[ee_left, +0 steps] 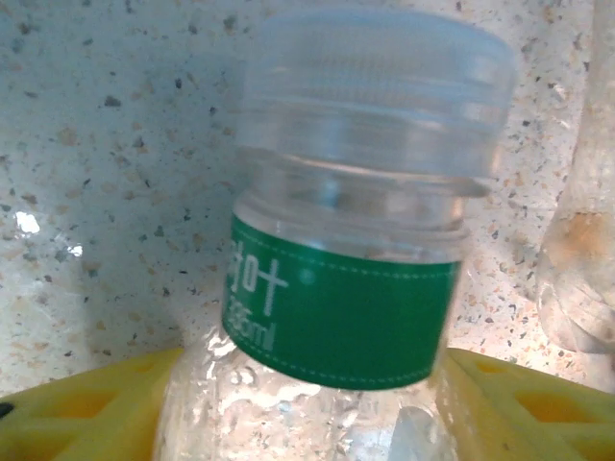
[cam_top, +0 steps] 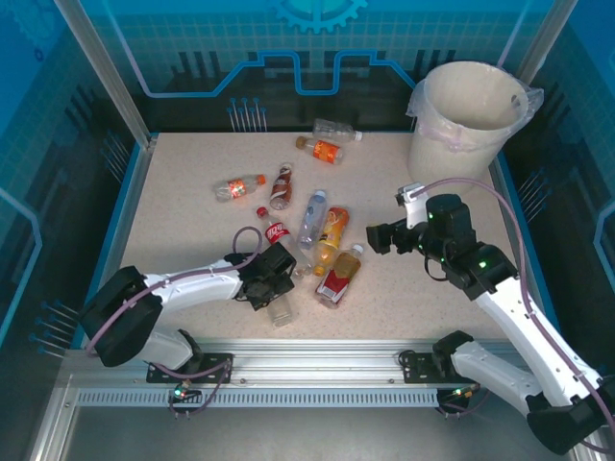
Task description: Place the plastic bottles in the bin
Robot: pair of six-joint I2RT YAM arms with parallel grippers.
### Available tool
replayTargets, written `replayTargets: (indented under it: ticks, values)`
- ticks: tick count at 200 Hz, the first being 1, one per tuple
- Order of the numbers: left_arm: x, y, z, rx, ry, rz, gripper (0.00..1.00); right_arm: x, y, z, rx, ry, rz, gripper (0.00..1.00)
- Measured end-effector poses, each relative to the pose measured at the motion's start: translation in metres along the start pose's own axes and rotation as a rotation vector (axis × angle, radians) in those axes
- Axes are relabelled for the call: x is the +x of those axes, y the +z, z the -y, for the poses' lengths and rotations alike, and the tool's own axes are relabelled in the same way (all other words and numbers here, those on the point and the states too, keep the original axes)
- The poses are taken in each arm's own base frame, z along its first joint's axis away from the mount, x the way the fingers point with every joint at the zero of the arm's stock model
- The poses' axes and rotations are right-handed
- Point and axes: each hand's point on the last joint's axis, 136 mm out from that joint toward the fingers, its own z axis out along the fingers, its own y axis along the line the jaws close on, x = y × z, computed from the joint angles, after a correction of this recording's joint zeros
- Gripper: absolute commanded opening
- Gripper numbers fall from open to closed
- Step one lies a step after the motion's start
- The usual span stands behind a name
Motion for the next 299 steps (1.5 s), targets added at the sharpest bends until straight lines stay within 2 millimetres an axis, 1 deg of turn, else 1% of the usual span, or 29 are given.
replayTargets:
  ticks: [22, 39, 54, 73, 86, 97, 124, 139, 154, 165, 181, 201, 227, 256, 269, 277, 284, 299]
  values:
    - [-0.002, -0.003, 0.001, 0.039, 0.020, 0.017, 0.53, 0.001, -0.003, -0.007, -0.046, 0.017, 0.027, 1.00]
    - [-0.004, -0.008, -0.005, 0.050, 0.030, 0.041, 0.50, 0.002, -0.004, -0.012, -0.076, 0.050, 0.052, 1.00]
    - [-0.010, -0.018, -0.003, 0.081, 0.046, 0.073, 0.48, 0.006, -0.002, -0.014, -0.096, 0.095, 0.060, 1.00]
    - [-0.019, -0.040, 0.012, 0.168, 0.080, 0.124, 0.48, 0.015, 0.002, -0.017, -0.119, 0.156, 0.039, 1.00]
    - [-0.027, -0.060, 0.029, 0.234, 0.107, 0.162, 0.48, 0.016, 0.003, -0.022, -0.149, 0.187, 0.035, 1.00]
    - [-0.035, -0.080, 0.050, 0.297, 0.129, 0.195, 0.48, 0.014, 0.001, -0.029, -0.191, 0.204, 0.041, 1.00]
    - [-0.053, -0.132, 0.107, 0.470, 0.183, 0.274, 0.48, 0.006, -0.009, -0.046, -0.298, 0.217, 0.076, 1.00]
    - [-0.060, -0.158, 0.139, 0.557, 0.213, 0.308, 0.48, 0.001, -0.013, -0.057, -0.368, 0.208, 0.089, 1.00]
    - [-0.064, -0.177, 0.167, 0.635, 0.241, 0.326, 0.48, -0.003, -0.016, -0.068, -0.437, 0.197, 0.096, 1.00]
    - [-0.064, -0.188, 0.184, 0.688, 0.261, 0.330, 0.48, -0.007, -0.017, -0.076, -0.485, 0.195, 0.103, 1.00]
    - [-0.062, -0.196, 0.202, 0.749, 0.285, 0.321, 0.48, -0.012, -0.016, -0.086, -0.544, 0.184, 0.109, 1.00]
    - [-0.057, -0.197, 0.217, 0.791, 0.307, 0.297, 0.48, -0.013, -0.010, -0.098, -0.580, 0.168, 0.093, 1.00]
    - [-0.052, -0.198, 0.225, 0.825, 0.322, 0.275, 0.48, -0.010, 0.007, -0.107, -0.576, 0.161, 0.044, 1.00]
    - [-0.049, -0.207, 0.233, 0.879, 0.327, 0.266, 0.48, -0.003, 0.026, -0.116, -0.558, 0.151, 0.011, 1.00]
    - [-0.049, -0.211, 0.237, 0.902, 0.325, 0.263, 0.48, -0.007, 0.029, -0.121, -0.560, 0.142, 0.030, 0.96]
    - [-0.049, -0.213, 0.238, 0.913, 0.322, 0.266, 0.48, -0.011, 0.030, -0.124, -0.564, 0.135, 0.053, 0.88]
    - [-0.049, -0.215, 0.239, 0.920, 0.320, 0.270, 0.48, -0.013, 0.031, -0.123, -0.550, 0.135, 0.071, 0.83]
    - [-0.051, -0.218, 0.241, 0.934, 0.313, 0.279, 0.49, -0.018, 0.036, -0.118, -0.512, 0.154, 0.099, 0.76]
